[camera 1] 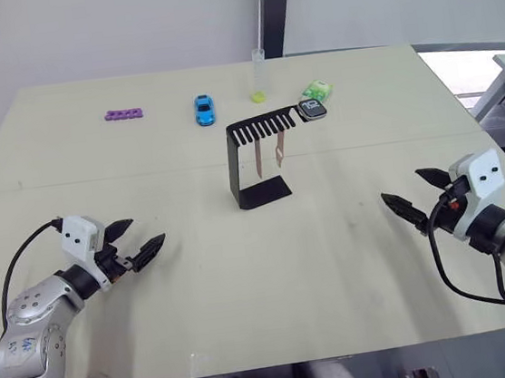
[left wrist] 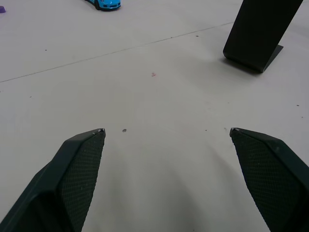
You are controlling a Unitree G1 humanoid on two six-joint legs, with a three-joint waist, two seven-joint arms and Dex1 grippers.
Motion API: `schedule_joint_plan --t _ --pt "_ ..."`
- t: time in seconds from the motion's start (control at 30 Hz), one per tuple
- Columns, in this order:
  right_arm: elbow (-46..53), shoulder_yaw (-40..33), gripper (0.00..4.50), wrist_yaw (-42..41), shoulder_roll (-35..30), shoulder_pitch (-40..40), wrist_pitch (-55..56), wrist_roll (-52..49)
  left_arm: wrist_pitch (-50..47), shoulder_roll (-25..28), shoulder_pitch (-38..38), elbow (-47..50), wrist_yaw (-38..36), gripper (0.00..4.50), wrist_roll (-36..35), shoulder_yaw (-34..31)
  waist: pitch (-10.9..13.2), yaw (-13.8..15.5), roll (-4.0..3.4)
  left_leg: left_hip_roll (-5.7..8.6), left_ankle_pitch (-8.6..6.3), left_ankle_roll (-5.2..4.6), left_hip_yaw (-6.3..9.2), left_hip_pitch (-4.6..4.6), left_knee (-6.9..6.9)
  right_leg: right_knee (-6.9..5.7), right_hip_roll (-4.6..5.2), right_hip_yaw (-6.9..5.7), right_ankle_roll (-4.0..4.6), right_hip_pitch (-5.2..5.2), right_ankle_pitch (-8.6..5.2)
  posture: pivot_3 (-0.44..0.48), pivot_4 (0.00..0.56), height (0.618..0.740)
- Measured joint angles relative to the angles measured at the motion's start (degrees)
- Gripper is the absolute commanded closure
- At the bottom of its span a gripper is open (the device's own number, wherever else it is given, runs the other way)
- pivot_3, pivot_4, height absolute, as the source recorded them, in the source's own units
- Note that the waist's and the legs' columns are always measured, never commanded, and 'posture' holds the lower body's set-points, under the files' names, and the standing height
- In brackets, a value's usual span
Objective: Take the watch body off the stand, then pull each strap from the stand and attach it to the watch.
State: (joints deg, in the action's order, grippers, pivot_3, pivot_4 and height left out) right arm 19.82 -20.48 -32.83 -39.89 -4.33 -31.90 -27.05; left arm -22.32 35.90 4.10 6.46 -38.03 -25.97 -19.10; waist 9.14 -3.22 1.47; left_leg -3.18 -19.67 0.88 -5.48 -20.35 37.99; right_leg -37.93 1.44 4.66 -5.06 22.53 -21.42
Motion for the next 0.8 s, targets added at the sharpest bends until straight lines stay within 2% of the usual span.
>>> schedule_joint_plan --t 0.37,0.63,0.8 --pt "3.5 0.5 0.04 3.3 2.7 -1.2 -4.6 -0.2 -1.3 -0.9 1.1 2.4 -2.1 0.0 -2.0 0.2 0.0 0.0 0.0 -0.01 0.0 0.0 0.0 0.0 0.0 -0.02 -0.01 0.0 0.0 0.0 0.0 0.0 0.15 0.74" --pt "13.0 2.2 0.04 9.7 7.6 -8.7 -12.3 -5.9 -10.6 0.0 14.9 12.1 -1.6 0.0 -12.7 1.2 0.0 -0.1 0.0 -0.01 -0.01 0.02 0.06 -0.06 0.06 -0.05 -0.01 -0.08 0.0 0.03 0.0 0.0 0.15 0.74" --pt "17.4 2.2 0.04 19.3 12.1 -21.2 -21.8 -11.6 -15.6 2.5 25.7 13.0 -2.2 0.0 -16.2 4.1 0.0 -0.6 -0.01 -0.03 0.01 0.06 0.06 -0.1 0.13 -0.14 -0.04 -0.12 0.0 0.11 0.0 0.0 0.15 0.74"
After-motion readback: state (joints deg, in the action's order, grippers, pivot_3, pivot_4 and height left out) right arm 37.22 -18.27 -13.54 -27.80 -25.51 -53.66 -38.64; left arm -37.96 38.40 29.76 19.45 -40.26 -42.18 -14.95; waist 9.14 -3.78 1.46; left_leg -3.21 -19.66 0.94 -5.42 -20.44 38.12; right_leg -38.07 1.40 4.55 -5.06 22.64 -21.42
